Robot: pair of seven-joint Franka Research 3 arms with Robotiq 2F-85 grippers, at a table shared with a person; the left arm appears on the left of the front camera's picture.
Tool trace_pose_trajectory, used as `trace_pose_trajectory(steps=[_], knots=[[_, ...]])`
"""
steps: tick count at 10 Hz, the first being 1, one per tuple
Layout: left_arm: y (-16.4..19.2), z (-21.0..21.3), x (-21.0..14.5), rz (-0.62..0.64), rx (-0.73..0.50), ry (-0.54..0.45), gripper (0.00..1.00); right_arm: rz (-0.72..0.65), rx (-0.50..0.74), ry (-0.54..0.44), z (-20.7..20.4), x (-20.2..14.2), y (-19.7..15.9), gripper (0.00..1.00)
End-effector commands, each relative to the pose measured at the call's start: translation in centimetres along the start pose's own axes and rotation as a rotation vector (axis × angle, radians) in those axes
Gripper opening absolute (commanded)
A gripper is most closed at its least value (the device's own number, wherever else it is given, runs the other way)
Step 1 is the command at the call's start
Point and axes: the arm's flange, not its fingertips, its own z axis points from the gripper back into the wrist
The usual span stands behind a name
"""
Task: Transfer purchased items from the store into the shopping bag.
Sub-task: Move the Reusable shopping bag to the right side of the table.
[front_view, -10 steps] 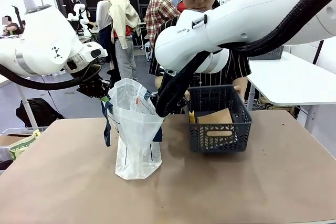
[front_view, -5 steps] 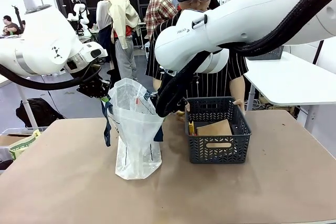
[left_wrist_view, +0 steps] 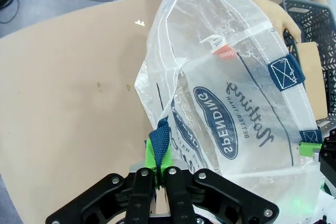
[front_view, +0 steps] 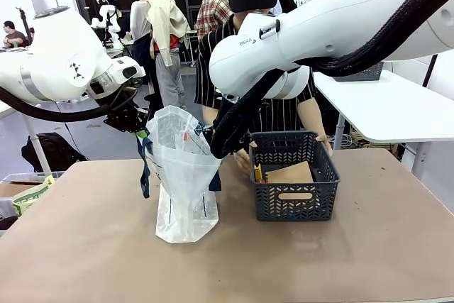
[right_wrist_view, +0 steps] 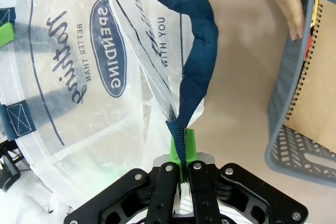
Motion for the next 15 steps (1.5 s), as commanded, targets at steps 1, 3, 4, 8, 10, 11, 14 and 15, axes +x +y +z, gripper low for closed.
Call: trace_pose_trajectory(steps=[1, 3, 4, 8, 10, 11, 14, 15], knots=[[0.09, 0.22, -0.18, -0.001, 0.002, 0.001, 0.0, -0.004, 0.008, -0.003, 0.13, 0.03, 0.04, 0.0], [0.09, 0.22, -0.18, -0.001, 0.002, 0.001, 0.0, -0.004, 0.008, -0.003, 0.13, 0.03, 0.04, 0.0], [0.09, 0.22, -0.18, -0.001, 0.002, 0.001, 0.0, -0.004, 0.008, -0.003, 0.13, 0.03, 0.04, 0.0], [0.09, 0.22, -0.18, -0.001, 0.002, 0.001, 0.0, -0.004, 0.008, -0.003, 0.13, 0.03, 0.04, 0.0], [0.09, 0.22, -0.18, -0.001, 0.002, 0.001, 0.0, -0.004, 0.008, -0.003, 0.13, 0.03, 0.04, 0.0], [0.09, 0.22, -0.18, -0.001, 0.002, 0.001, 0.0, -0.004, 0.008, -0.003, 0.13, 0.03, 0.04, 0.0], [0.09, 0.22, -0.18, -0.001, 0.002, 0.001, 0.0, -0.004, 0.008, -0.003, 0.13, 0.03, 0.04, 0.0], [0.09, 0.22, -0.18, -0.001, 0.002, 0.001, 0.0, -0.004, 0.008, -0.003, 0.13, 0.03, 0.04, 0.0]])
